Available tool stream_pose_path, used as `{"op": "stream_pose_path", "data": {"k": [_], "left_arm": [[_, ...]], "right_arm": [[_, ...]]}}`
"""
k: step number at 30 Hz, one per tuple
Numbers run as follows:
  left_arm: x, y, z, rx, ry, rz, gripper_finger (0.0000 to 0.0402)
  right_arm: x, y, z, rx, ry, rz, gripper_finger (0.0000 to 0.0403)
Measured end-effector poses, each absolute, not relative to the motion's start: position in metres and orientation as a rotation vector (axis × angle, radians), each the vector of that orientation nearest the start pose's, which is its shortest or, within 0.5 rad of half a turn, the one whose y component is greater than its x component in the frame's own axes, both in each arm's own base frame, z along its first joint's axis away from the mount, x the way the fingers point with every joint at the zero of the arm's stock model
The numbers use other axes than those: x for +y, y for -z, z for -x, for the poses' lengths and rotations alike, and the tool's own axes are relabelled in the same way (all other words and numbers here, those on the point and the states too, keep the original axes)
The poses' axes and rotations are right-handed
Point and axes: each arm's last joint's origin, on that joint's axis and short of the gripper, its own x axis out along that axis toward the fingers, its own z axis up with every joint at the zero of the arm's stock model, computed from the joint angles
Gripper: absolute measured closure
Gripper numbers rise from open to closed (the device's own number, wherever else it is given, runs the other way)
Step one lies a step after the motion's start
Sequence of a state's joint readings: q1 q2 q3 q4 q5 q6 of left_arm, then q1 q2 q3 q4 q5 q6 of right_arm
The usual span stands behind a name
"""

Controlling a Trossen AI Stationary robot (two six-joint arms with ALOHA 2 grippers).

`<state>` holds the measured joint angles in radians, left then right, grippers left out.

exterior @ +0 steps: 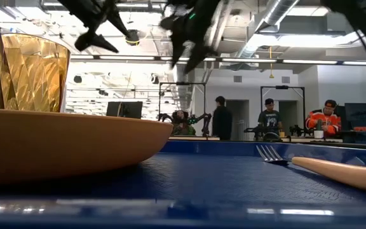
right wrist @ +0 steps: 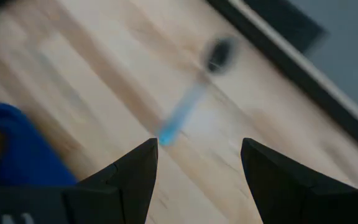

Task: Pick and place plate/cup/fork/spoon on tray
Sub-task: Put the blue spoon on the blue tray to the left of the orange fork

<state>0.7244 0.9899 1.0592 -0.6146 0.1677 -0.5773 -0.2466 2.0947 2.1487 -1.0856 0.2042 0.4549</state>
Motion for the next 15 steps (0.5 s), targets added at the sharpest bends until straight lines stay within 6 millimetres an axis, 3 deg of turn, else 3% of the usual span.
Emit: {"op": "stream_pose_path", "data": {"k": [5, 9, 15], "left_arm": [[0.147, -0.338, -0.170, 0.354, -0.711, 0.780, 0.0132], [0.158, -0.323, -0.194, 0.381, -0.726, 0.771, 0.0132], [0.161, -0.288, -0.244, 0.441, -0.753, 0.768, 0.0132]], "right_arm": [[-0.095, -0.374, -0.370, 0.990, 0.789, -0.358, 0.0148], [-0.069, -0.414, -0.321, 0.944, 0.886, -0.367, 0.0148], [-0.025, -0.444, -0.276, 0.764, 0.960, -0.481, 0.0148]]}}
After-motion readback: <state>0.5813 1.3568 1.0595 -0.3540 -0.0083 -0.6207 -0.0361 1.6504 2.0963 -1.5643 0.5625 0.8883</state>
